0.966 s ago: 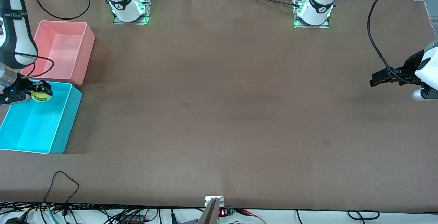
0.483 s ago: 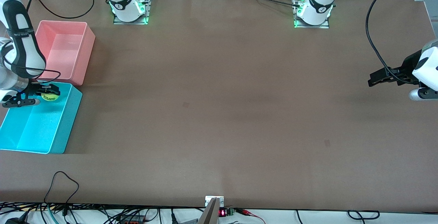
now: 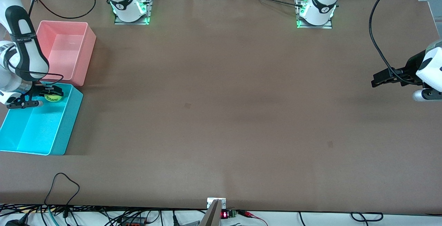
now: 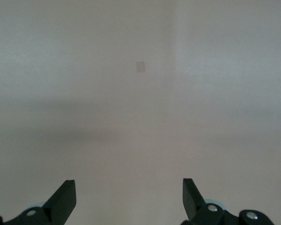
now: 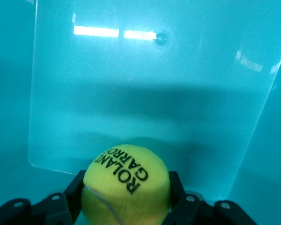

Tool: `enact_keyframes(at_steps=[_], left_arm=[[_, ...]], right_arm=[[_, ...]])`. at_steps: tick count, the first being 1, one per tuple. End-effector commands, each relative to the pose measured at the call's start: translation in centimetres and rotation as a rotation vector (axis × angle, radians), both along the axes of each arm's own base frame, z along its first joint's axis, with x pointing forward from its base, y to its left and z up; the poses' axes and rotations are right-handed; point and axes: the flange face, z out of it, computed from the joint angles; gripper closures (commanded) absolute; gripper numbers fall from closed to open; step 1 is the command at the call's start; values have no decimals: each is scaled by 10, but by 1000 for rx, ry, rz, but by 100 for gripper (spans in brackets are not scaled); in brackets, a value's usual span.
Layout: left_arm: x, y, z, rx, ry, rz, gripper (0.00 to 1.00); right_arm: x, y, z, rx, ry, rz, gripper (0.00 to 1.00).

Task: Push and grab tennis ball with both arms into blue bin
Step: 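Open the right gripper to drop the ball into the cyan bin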

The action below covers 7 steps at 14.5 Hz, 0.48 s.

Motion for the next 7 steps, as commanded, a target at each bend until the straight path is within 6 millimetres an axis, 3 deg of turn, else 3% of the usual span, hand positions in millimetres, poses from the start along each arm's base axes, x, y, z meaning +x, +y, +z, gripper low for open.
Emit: enact_keyframes(at_steps=[1, 3, 5, 7], left_arm=[[-1, 1, 5, 16, -2, -7, 0], [-1, 2, 3, 17, 1, -5, 0], [-1, 2, 4, 17, -2, -5, 0], [0, -2, 5, 19, -10, -8, 0]], right_arm=[[4, -4, 3, 5, -14, -19, 0], [10, -5, 15, -2, -37, -13, 0], [30, -2, 49, -18, -95, 4, 0], [36, 2, 82, -21, -151, -1, 0]])
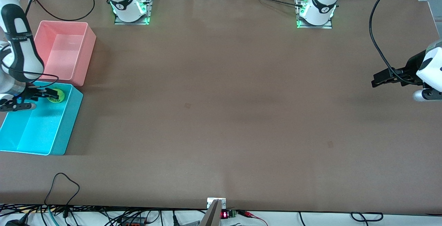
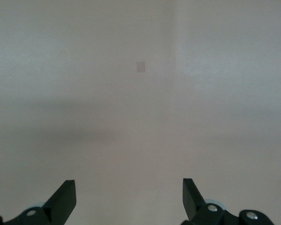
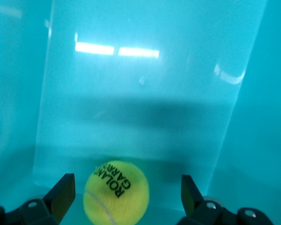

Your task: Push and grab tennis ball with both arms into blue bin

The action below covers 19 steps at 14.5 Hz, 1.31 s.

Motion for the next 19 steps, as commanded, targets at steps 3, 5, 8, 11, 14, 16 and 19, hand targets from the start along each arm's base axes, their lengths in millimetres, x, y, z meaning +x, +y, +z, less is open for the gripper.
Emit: enact_keyframes(at_steps=[3, 5, 8, 11, 14, 16, 19], left_arm=[[3, -4, 4, 7, -31, -6, 0], [3, -3, 4, 5, -39, -4, 0], [2, -4, 4, 7, -36, -5, 0], [1, -13, 5, 6, -37, -21, 0], [1, -14, 5, 12, -37, -26, 0], [0, -13, 5, 12, -33, -24, 0], [0, -13, 5, 12, -33, -26, 0]], right_arm=[[19, 43, 110, 13, -108, 64, 0], [22, 74, 161, 47, -80, 91, 0], [22, 130, 224, 59, -55, 45, 0], [14, 191, 267, 58, 22, -4, 0], [0, 247, 299, 26, 34, -107, 0], [-7, 255, 314, 35, 25, -113, 0], [-8, 264, 332, 40, 28, -106, 0]])
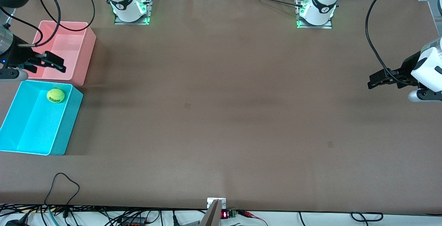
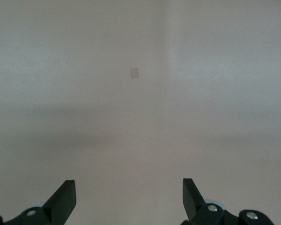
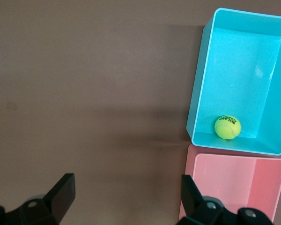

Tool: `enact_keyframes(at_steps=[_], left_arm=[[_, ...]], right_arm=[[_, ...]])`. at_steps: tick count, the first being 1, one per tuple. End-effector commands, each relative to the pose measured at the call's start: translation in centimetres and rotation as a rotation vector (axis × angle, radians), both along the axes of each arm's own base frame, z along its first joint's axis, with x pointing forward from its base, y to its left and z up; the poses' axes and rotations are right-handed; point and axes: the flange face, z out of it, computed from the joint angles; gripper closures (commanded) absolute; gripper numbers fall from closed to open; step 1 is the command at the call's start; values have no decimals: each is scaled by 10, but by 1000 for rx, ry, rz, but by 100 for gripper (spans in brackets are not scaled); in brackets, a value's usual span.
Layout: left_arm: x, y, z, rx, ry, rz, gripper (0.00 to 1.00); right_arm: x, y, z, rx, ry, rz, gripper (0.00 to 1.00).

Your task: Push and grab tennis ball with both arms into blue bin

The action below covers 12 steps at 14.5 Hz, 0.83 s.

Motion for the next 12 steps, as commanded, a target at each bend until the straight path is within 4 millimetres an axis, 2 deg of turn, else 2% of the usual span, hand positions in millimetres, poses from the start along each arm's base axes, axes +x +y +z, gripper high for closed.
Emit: enact_keyframes(at_steps=[1, 5, 12], left_arm=[[-3, -1, 3, 18, -3, -6, 0], [-3, 0, 3, 18, -3, -6, 0], [-3, -1, 3, 19, -3, -6, 0]], right_arm=[[0, 2, 21, -4, 8, -9, 0], [18, 0, 11, -8, 41, -11, 0], [16, 3, 14, -10, 36, -7, 0]])
